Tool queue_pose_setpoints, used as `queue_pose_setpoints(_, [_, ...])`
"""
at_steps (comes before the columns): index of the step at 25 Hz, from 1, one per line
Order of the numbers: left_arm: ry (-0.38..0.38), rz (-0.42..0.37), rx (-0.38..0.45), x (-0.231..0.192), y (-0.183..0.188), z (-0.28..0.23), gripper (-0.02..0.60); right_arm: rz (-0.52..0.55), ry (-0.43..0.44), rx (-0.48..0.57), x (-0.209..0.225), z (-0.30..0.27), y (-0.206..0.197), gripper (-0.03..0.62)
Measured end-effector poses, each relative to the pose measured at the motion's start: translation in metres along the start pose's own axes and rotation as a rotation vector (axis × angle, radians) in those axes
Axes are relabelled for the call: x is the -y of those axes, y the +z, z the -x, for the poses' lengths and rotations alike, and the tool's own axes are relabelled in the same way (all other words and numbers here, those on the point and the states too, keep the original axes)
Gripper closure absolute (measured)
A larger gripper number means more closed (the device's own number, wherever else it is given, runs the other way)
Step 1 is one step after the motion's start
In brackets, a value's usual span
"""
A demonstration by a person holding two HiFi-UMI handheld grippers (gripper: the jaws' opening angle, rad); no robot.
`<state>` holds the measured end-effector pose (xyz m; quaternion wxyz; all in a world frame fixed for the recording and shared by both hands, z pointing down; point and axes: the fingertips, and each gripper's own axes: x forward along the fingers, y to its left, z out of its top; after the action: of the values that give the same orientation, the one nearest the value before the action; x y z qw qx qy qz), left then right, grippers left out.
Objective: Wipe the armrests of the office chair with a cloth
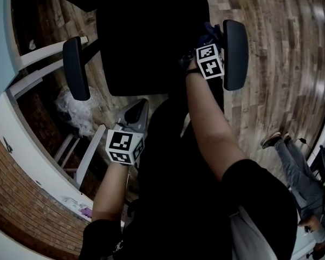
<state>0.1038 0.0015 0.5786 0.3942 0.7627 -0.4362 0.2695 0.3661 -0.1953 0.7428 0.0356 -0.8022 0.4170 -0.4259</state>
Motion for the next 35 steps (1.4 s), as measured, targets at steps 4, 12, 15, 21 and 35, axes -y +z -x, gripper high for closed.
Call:
queue_pose_setpoints(4, [0.009,-0.009,0.016,0.011,0.008,0.012,0.575,-0.042,-0.008,0.007,0.006,0.026,0.008,0.548])
queue_pose_setpoints(12, [0.024,-0.010,0.039,0.029,0.020,0.028,0.575,0.109,0.225,-0.060,-0.030,0.090,0.018,0.551])
queue_pose_setpoints(15, [0.027,-0.017,0.051,0.039,0.032,0.027,0.575,0.325,0.424,-0.184,-0.061,0.123,0.006,0.553])
queue_pose_setpoints(21, [0.024,-0.031,0.075,0.065,0.068,0.003,0.575,0.953,0.982,-0.276,-0.098,0.193,0.021,0.548])
queue_pose_setpoints(35, [0.050,-0.147,0.050,0.149,0.141,-0.087,0.575,1.204,1.234,-0.447,0.032,0.115,0.187,0.548])
